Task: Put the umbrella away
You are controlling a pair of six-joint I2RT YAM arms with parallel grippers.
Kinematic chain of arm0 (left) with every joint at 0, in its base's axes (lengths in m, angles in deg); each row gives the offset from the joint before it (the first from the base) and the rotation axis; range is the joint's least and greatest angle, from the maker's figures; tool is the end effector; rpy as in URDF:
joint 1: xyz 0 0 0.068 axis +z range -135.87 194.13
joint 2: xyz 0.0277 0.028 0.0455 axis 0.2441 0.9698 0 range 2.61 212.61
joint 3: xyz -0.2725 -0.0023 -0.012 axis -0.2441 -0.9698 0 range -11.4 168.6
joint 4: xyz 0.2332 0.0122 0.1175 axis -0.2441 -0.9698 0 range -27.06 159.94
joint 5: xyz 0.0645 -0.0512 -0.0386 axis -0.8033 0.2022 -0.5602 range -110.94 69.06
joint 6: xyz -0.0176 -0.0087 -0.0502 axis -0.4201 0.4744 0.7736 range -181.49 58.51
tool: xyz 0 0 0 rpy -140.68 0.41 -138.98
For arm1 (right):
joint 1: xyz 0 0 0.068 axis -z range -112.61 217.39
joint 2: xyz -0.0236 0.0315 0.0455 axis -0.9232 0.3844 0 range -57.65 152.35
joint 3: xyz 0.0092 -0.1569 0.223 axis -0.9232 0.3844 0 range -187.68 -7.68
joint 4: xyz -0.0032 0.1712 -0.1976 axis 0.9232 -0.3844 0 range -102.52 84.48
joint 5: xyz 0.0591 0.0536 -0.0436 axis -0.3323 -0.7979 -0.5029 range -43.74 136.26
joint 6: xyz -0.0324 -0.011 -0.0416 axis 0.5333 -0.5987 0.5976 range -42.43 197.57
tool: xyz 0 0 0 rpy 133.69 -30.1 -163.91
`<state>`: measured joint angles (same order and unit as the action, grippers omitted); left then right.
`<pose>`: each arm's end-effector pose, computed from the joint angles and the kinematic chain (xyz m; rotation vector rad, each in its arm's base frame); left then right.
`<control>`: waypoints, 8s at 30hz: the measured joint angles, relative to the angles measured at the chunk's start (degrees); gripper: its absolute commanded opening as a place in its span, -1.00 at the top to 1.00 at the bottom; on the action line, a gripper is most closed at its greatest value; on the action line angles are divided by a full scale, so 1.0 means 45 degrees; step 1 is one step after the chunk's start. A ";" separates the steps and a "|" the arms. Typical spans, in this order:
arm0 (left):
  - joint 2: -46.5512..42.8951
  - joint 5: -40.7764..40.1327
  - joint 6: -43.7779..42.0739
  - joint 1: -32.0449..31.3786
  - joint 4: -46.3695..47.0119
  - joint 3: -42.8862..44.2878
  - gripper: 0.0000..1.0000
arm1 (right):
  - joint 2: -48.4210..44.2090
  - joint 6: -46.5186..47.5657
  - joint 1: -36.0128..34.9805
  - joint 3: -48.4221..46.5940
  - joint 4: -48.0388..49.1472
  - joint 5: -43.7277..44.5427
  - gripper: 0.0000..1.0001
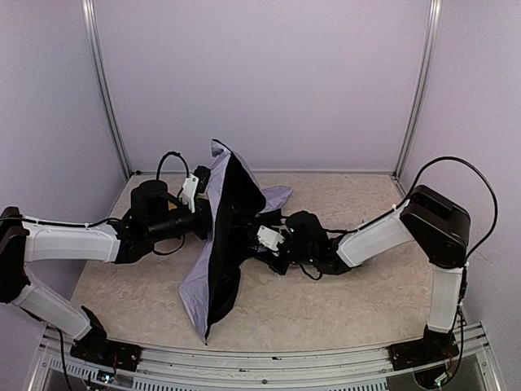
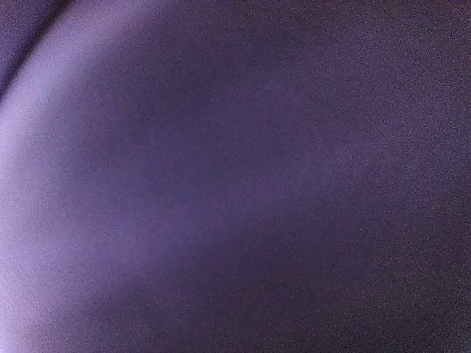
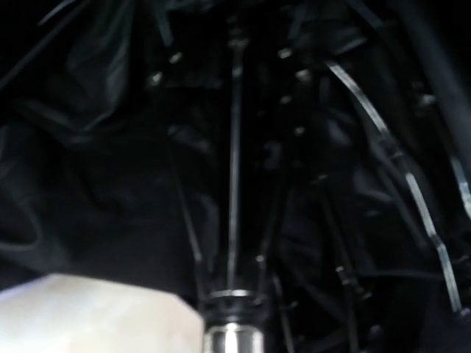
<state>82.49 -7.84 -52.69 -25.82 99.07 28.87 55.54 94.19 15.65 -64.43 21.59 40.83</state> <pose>0.2305 -0.2036 0.2437 0.6539 1.7003 -0.8124 0.2481 0.3199 0.1316 -1.2362 1.7157 0.4689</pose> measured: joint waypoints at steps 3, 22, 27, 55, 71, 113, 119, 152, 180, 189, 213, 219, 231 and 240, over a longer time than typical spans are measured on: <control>0.0000 0.0000 -0.0010 0.0000 0.0010 0.0000 1.00 | 0.0024 -0.0029 0.0000 0.0010 0.0369 0.0112 0.97; -0.5032 -0.2079 -0.1418 -0.0087 -0.1093 0.0418 -0.98 | -0.4566 -0.1447 0.4357 -0.3453 -0.4867 -0.3798 1.00; -0.5863 -0.2628 -0.1763 -0.0087 -0.1083 0.0398 -0.80 | -0.5586 -0.1428 0.5236 -0.6271 -0.6543 -0.5702 1.00; 0.0699 0.0709 -0.3701 -0.3546 0.3764 -0.1141 -0.53 | -0.6178 -0.2958 0.5197 -0.9515 -0.8320 -0.7893 1.00; 0.2186 -0.0199 -0.2584 -0.2327 0.5333 -0.1307 1.00 | -0.6470 -0.2487 0.5197 -0.9287 -0.8777 -0.7640 1.00; 0.9845 -0.0806 -0.5008 0.1205 0.2011 0.7023 -0.31 | -0.2365 -0.1481 0.0335 0.1263 -0.7242 -0.9073 1.00; 1.0030 -0.4512 -0.3973 0.1491 0.0787 0.9277 -0.90 | -0.2074 -0.2263 0.0928 0.1438 -0.6708 -0.9525 1.00; -0.1608 -0.0913 -0.5780 -0.6086 -0.5877 0.0039 -0.70 | -0.0777 -0.2841 0.2361 0.0491 -0.7635 -1.0720 1.00; 0.7388 0.0034 -0.3094 -0.1336 -0.3959 0.3978 1.00 | -0.1044 -0.2589 0.0845 0.0753 -0.7339 -1.0593 0.32; 0.7495 0.0068 -0.3050 -0.1331 -0.3983 0.4046 1.00 | -0.4473 -0.4532 0.0801 0.2637 -0.5785 -0.7101 -0.30; 0.7529 0.0083 -0.3303 -0.1331 -0.3983 0.4075 1.00 | -0.4707 0.0024 -0.4022 0.0588 -0.4940 -0.0549 1.00; 0.7524 0.0068 -0.3356 -0.1355 -0.3978 0.4070 1.00 | -0.4886 -0.0146 -0.3458 0.0578 -0.4872 -0.0102 1.00; 0.7519 -0.0083 -0.3424 -0.1447 -0.3269 0.3759 1.00 | -0.1821 -0.2749 0.0359 0.0243 -0.3172 -0.2040 1.00; 0.7514 0.0083 -0.2560 -0.1103 -0.2351 0.3410 0.05 | -0.0665 -0.3453 0.0389 0.1073 -0.2113 -0.3225 1.00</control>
<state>116.30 -7.47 -64.21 -30.78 88.49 44.21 52.54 78.65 17.39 -59.60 12.09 26.31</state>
